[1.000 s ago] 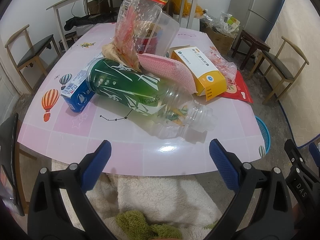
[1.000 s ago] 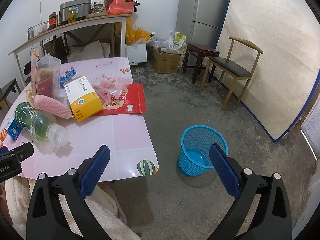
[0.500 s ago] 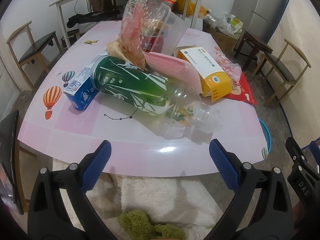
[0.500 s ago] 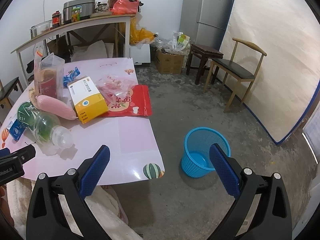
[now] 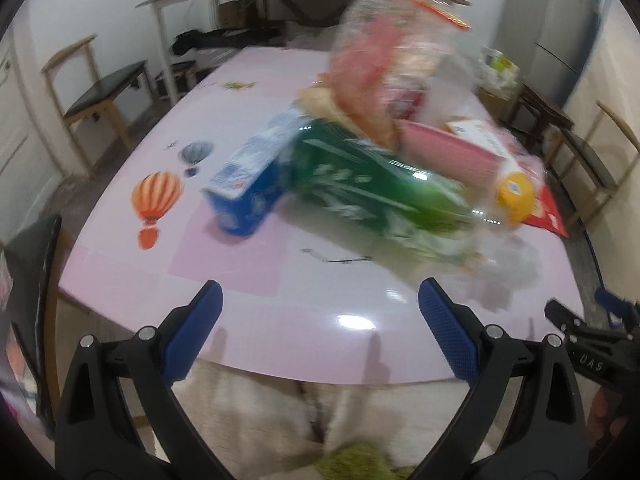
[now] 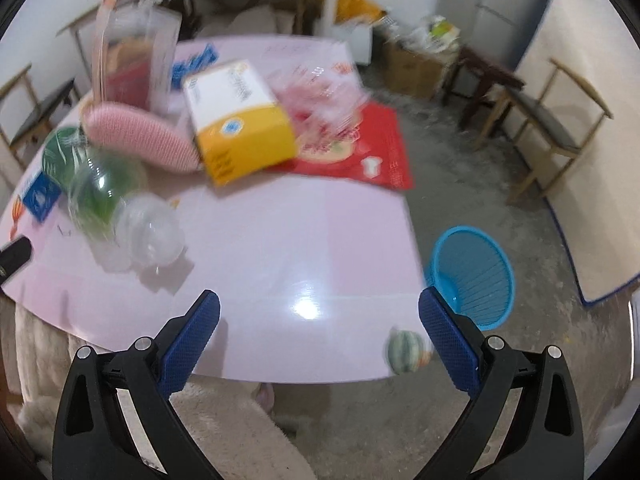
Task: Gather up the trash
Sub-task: 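Reach the right gripper toward the pink mesh sponge on the table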
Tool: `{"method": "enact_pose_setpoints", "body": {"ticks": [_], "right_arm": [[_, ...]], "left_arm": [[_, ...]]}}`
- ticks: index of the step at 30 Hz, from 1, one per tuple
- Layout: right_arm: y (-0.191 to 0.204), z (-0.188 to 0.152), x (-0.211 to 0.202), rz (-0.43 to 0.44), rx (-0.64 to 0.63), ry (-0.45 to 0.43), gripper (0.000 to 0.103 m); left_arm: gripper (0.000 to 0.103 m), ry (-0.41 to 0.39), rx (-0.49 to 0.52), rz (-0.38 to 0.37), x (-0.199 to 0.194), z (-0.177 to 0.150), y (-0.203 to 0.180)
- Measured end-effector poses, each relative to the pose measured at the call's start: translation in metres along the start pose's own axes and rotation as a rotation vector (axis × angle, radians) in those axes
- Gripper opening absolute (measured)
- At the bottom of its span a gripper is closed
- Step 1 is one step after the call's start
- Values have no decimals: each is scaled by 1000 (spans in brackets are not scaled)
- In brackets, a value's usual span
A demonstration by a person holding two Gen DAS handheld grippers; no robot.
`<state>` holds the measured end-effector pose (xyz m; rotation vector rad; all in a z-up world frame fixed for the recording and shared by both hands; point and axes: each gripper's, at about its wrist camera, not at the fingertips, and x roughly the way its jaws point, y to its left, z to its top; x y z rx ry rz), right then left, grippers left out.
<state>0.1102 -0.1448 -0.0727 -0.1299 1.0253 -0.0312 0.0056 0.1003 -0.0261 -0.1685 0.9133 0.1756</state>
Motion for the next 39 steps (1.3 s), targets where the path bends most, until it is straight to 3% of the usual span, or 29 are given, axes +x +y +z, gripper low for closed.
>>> {"method": "enact_pose_setpoints", "body": {"ticks": [6,8,16,19,20,24,26,29,32,35,39], "right_arm": [[8,10,23,72,-39,44,97],[5,14,28,116,-30,66,97],[3,31,36,138,-82,183,97],[4,36,41,144,-104,217,97],[5,37,41,146,-113,222,97],[2,41,45,148,-117,206,97],[2,38,43,152,-119,171,97],[0,27,37,168,-136,126,97],[-2,24,33,172,-142,141,97],[-9,27,19,221,-98,84,97],[-19,30,2,203,-92,-17,90]], "left_arm": [[94,-6,-94,-17,11,7,30],[94,-15,-87,-16,13,10,33],[94,-64,-61,-10,12,18,42],[94,-132,-60,-60,4,25,45],[94,-178,-64,-111,-2,28,46],[94,-282,-50,-198,-13,42,42],[94,-293,-28,-214,-13,52,35],[94,-306,-15,-297,-13,69,27],[94,-314,22,-360,-10,90,12],[94,-300,91,-345,0,110,-12],[94,-266,214,-359,12,127,-45]]}}
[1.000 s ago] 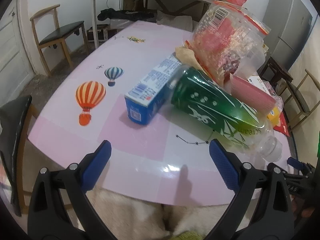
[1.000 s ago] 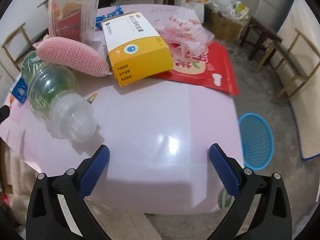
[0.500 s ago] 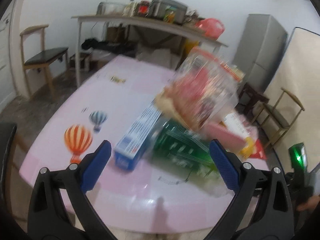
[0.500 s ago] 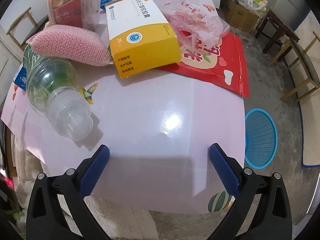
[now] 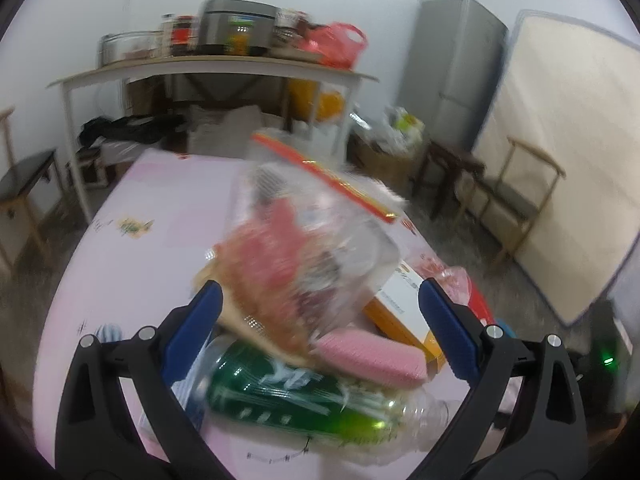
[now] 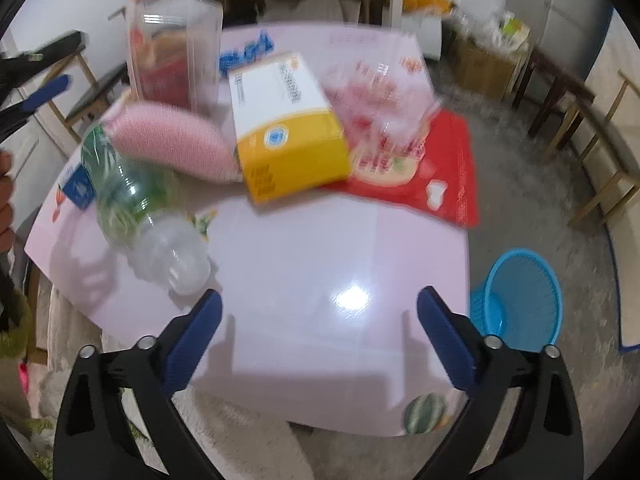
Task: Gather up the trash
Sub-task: 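Reach the right gripper toward the pink mesh sponge on the table, then close the right gripper on the pink sponge and lift it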
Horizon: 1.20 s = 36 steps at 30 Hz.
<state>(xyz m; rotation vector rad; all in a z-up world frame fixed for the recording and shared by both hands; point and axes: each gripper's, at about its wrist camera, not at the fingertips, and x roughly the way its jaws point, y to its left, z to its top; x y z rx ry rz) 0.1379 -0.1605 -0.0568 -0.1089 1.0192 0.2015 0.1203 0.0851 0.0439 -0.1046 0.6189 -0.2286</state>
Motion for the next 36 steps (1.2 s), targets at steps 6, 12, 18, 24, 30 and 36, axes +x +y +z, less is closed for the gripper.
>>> {"method": "enact_pose_setpoints", "body": {"ticks": [6,12,18,24,30,36], "right_arm": [[-9,2,3,15,30,-9,90],[-5,3,0,33,22,-40,90],[-7,5,-8,48,23,-80,89],[-3,17,-23,98,13,-159,85],[25,50,-31,276,-65,-202,85],[75,68,-17,288,-260,-181,85]], "left_arm": [[94,-28,172,135,29,18,-33],[66,-21,145,179,38,27,-37],[45,-23,48,123,22,19,-17],[38,-26,-25,71,1,6,2],[38,-30,-115,29,-21,-7,25],[38,-35,-187,10,-35,-16,47]]}}
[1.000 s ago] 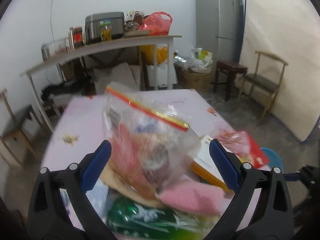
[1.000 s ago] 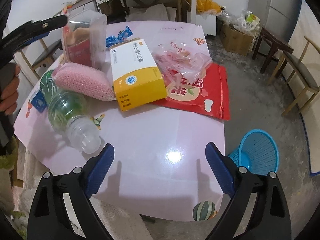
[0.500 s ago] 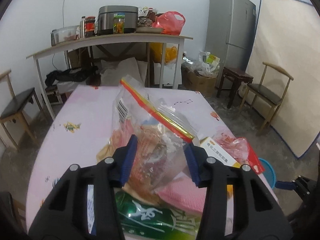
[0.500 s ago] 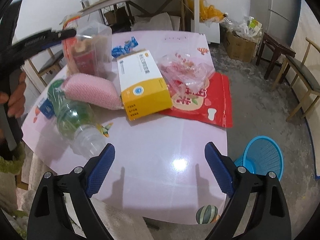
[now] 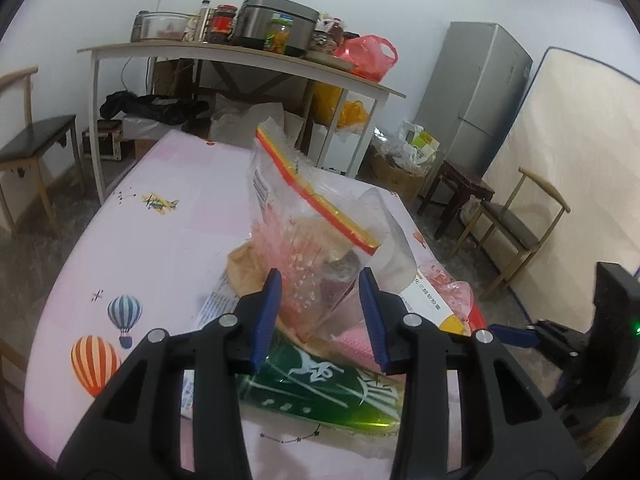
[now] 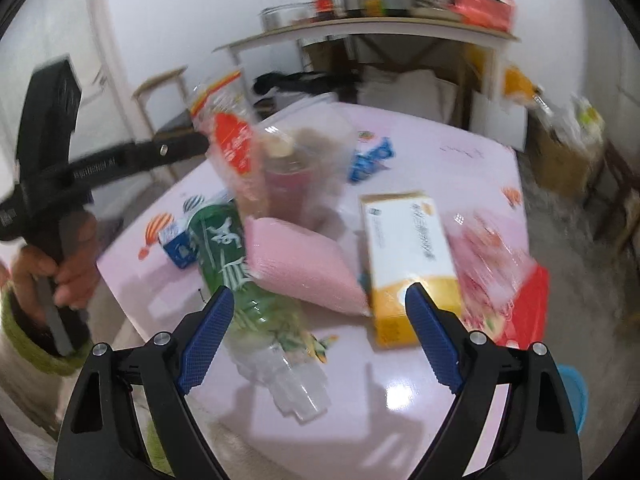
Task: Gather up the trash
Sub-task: 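Close the right gripper on the pink sponge and lift it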
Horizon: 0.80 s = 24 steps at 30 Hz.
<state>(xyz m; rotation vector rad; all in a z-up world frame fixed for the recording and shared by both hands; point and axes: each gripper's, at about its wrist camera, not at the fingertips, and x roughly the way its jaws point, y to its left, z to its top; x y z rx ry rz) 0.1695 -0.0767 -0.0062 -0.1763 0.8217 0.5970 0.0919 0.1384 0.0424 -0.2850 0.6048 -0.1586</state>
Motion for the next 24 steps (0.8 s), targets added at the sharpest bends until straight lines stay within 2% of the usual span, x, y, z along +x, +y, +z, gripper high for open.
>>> {"method": "enact_pose_setpoints", "body": {"ticks": [4,8,12,18,24], "right_arm": [[19,6,16,12,-70,10,81],[23,12,36,-3,-83,45,67],[21,15,45,-11,-63,67,49],[26,18,38,-32,-67,34,32],[35,21,20,-70,-105,-34,30]], "left_arm": [[38,-3,-17,-11,-7,-6,8],[39,1,-29,-18,-11,-9,18],[51,-21,-37,-28,-23,-12,26],[63,-43,-43,-42,-43,-27,34],[64,-7,-66,-64,-57,-47,39]]}}
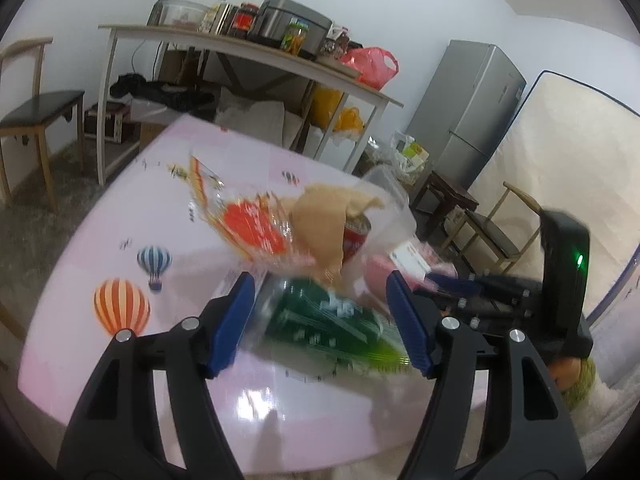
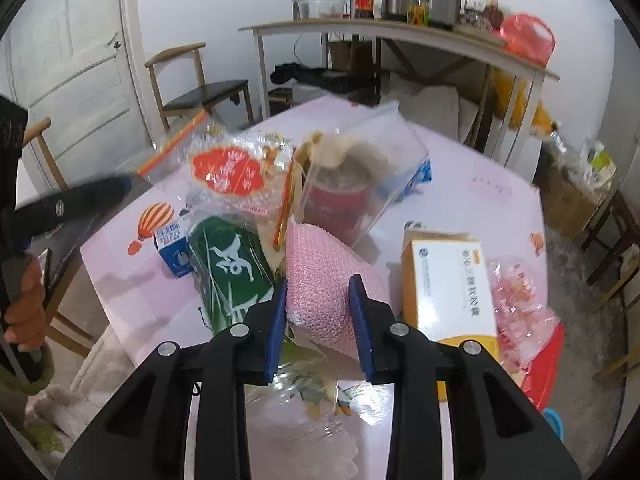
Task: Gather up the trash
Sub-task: 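Close the right gripper on the pink sponge and lift it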
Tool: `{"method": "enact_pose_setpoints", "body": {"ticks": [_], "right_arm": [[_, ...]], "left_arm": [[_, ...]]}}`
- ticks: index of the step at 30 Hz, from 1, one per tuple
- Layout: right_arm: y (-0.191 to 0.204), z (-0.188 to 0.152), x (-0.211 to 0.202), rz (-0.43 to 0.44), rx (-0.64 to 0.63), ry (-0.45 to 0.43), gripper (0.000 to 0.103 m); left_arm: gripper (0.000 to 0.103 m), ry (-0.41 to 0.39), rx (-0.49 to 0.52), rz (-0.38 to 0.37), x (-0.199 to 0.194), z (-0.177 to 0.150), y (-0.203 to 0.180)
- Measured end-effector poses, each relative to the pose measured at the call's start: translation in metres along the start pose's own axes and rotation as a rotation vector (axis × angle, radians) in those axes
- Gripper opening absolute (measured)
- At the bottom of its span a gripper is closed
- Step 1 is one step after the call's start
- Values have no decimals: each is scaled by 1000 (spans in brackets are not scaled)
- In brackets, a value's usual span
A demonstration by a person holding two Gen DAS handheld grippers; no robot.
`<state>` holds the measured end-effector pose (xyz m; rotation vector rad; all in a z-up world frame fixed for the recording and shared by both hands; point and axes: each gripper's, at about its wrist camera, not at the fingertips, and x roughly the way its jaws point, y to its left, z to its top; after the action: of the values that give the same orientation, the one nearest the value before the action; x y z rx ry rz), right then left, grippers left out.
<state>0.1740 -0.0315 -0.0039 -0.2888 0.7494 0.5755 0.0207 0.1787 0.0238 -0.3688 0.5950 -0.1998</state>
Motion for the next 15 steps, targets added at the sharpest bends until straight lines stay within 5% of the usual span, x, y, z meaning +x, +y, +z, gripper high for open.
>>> {"method": "enact_pose_setpoints", "body": {"ticks": [9,12,15], "right_arm": [[40,-7,-45,-13,-178,-143,29],[67,-19,-50,-28,-319,-165,29],[86,-34,-47,-39,-433,-159,30]], "left_arm": [[64,40,-99,-42,-17,-27,20],[64,47,-148,-139,-21,-29,26],[64,116,-233,-316,-9,-30,28]]}}
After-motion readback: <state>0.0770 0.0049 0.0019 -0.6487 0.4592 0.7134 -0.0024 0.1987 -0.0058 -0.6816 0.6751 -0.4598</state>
